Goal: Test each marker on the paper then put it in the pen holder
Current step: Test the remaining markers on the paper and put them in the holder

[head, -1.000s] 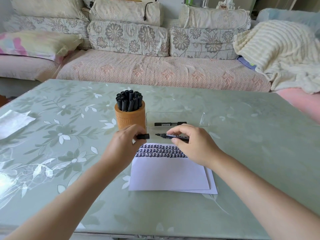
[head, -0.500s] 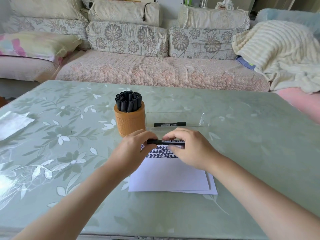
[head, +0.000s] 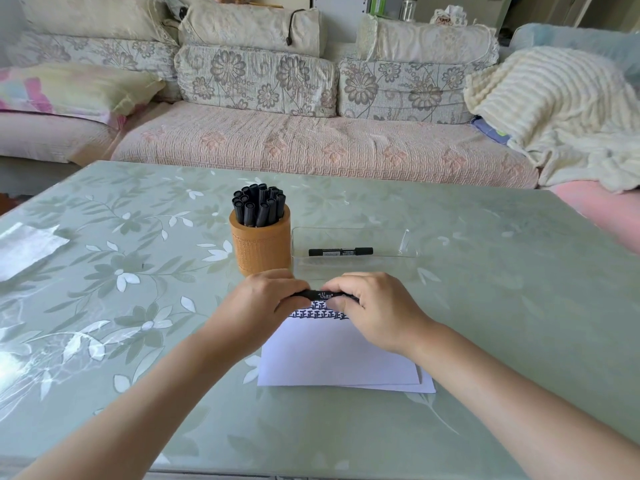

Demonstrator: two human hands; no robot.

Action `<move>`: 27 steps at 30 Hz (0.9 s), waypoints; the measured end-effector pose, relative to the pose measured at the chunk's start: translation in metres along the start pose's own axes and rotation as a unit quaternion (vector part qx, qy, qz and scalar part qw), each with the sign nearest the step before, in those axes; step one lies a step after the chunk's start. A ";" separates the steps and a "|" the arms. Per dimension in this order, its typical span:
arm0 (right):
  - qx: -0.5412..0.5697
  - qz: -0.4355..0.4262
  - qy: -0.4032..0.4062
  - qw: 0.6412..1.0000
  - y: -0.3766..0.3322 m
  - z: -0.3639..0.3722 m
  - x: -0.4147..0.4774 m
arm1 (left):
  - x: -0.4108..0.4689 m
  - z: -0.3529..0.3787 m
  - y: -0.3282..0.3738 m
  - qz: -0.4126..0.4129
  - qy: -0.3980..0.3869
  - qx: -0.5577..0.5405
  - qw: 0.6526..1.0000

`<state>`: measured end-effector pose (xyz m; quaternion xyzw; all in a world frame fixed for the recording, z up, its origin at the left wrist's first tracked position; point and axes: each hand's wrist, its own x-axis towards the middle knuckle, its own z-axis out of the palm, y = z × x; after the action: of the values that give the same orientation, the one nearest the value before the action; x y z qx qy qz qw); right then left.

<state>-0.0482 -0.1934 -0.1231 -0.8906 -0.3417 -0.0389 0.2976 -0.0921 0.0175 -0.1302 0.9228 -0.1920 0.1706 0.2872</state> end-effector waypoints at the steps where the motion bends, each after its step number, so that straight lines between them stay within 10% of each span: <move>1: -0.007 0.001 -0.018 1.000 -0.001 0.000 0.000 | -0.002 0.000 -0.001 0.004 -0.001 0.001 1.000; 10: -0.051 0.018 -0.079 0.995 -0.012 0.008 0.008 | 0.001 -0.006 -0.012 -0.019 0.003 0.023 1.000; 19: 0.164 0.087 0.117 0.976 -0.024 -0.004 0.051 | 0.026 -0.041 -0.056 -0.143 0.249 -0.008 0.958; 27: 0.224 0.086 0.271 0.932 -0.042 -0.016 0.134 | 0.055 -0.045 -0.072 -0.265 0.157 -0.178 0.934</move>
<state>0.0297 -0.0992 -0.0523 -0.7823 -0.1704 -0.1753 0.5729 -0.0210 0.0850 -0.1056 0.8351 0.0802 0.1938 0.5085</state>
